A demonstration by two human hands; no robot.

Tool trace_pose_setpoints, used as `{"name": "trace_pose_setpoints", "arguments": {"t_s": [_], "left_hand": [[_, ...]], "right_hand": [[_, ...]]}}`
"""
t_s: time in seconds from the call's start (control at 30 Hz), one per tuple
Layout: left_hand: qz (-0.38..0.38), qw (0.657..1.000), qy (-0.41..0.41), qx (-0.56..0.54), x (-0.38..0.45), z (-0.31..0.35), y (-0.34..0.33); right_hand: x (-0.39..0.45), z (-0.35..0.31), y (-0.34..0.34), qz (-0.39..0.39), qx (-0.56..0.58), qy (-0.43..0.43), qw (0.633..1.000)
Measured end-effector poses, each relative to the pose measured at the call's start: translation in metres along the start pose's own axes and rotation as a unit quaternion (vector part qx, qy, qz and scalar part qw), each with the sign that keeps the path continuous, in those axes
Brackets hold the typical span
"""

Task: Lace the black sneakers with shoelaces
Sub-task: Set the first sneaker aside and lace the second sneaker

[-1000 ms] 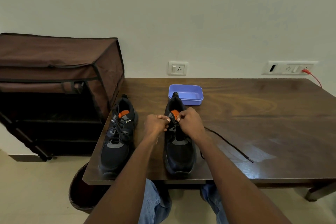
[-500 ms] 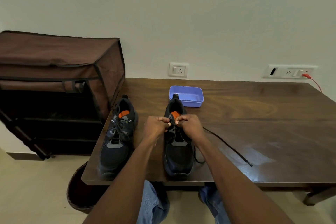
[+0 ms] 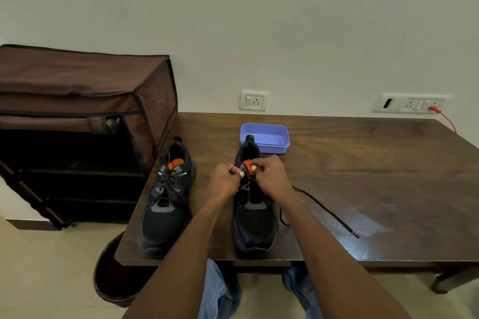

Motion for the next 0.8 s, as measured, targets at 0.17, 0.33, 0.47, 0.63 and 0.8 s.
{"name": "trace_pose_setpoints", "arguments": {"t_s": [0.17,0.33,0.47,0.63,0.8], "left_hand": [[0.023,0.974,0.086,-0.208,-0.009,0.008,0.01],[0.283,0.838,-0.041,-0.464,-0.018,0.014,0.056],[0.256,0.903,-0.077,-0.338,-0.014,0.011,0.054],[-0.011,1.0,-0.028,0.007,-0.008,0.005,0.015],[0.129,0.99,-0.059,-0.009,-0.009,0.008,0.027]], "right_hand": [[0.0,0.009,0.008,0.017,-0.008,-0.019,1.0],[0.0,0.012,0.011,0.01,0.011,-0.048,0.999],[0.001,0.012,0.01,0.008,0.02,-0.053,0.998],[0.001,0.01,0.009,0.017,0.009,-0.05,0.999],[-0.004,0.004,0.011,0.01,0.004,-0.04,0.999]]}}
Point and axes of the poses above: each hand's wrist, its own x-axis towards the middle knuckle, its own y-axis out of the back of the hand, z = x × y, the point moved 3 cm from there along x, towards the middle knuckle, and after that the axes turned 2 degrees about -z, right-handed, at the moved point
